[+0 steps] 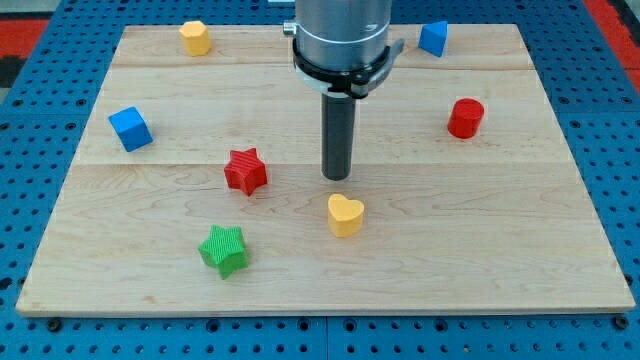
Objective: Push yellow heart towards bottom right of the board
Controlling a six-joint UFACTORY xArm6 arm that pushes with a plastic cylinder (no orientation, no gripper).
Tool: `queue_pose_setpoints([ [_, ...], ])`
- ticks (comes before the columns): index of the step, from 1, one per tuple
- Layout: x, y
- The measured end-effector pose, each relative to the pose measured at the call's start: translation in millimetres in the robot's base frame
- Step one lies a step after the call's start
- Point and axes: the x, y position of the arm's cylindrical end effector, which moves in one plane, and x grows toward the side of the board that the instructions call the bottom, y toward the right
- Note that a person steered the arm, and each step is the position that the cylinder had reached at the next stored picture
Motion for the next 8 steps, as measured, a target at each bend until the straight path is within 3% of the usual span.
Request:
queue_pose_setpoints([
  [2,58,-45],
  [3,64,44],
  [8,31,156],
])
